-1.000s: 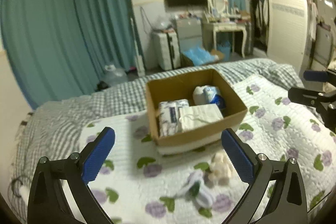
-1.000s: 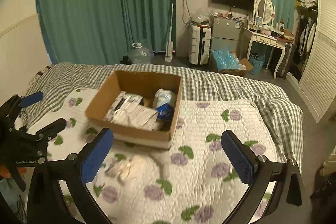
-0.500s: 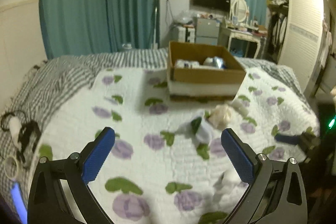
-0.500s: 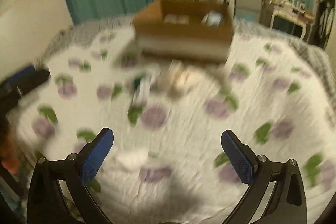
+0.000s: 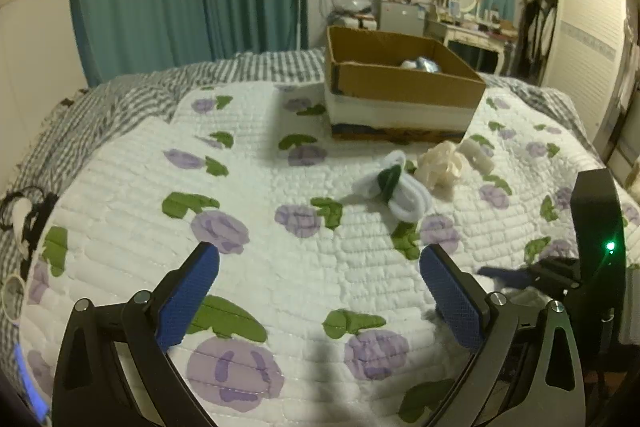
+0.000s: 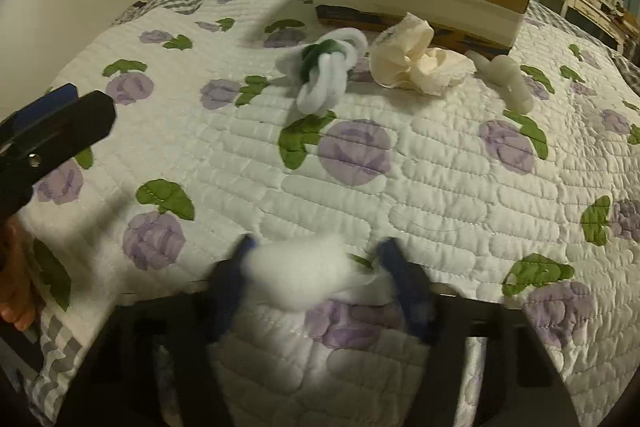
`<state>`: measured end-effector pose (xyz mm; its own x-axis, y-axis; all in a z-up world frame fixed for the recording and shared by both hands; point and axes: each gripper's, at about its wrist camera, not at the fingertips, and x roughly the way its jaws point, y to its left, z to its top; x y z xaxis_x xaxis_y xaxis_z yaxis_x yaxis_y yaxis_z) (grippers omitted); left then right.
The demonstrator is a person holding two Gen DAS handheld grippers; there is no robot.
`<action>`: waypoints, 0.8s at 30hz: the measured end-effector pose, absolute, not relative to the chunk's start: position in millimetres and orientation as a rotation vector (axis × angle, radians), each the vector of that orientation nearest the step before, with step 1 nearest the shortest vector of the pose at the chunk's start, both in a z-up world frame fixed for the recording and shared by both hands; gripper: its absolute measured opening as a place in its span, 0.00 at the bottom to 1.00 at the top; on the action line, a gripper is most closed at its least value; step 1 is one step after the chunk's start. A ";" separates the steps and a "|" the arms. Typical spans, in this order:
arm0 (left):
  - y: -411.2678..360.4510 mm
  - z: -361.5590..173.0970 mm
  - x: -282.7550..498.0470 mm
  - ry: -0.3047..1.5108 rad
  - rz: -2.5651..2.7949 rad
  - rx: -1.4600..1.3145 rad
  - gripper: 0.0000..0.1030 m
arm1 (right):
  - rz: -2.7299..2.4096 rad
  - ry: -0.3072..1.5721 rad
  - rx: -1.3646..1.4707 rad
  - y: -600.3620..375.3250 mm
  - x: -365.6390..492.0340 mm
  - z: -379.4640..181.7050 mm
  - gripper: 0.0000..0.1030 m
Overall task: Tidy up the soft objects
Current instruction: 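Grasp the white cotton puff with the right tool while the left tool grasps the white-green hair ties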
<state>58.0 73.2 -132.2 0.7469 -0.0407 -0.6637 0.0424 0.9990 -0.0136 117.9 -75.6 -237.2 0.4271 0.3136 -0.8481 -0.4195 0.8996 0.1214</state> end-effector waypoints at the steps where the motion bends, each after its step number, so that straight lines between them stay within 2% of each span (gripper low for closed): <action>1: 72.7 -131.5 57.6 0.725 -0.048 0.004 0.99 | 0.468 1.034 -0.110 -75.4 117.7 -236.4 0.41; 5: 67.8 -124.9 56.4 0.724 -0.062 0.013 0.99 | 0.466 1.014 -0.082 -81.6 116.5 -225.7 0.39; 10: 61.3 -108.5 64.1 0.718 -0.082 0.005 0.99 | 0.392 0.922 -0.048 -111.4 125.6 -186.4 0.39; 18: 30.3 -91.7 116.8 0.714 -0.128 0.031 0.99 | 0.281 0.791 -0.043 -152.4 173.1 -117.2 0.39; 24: 15.4 -120.1 159.4 0.740 -0.103 0.037 0.98 | 0.269 0.780 0.019 -159.7 212.5 -123.6 0.39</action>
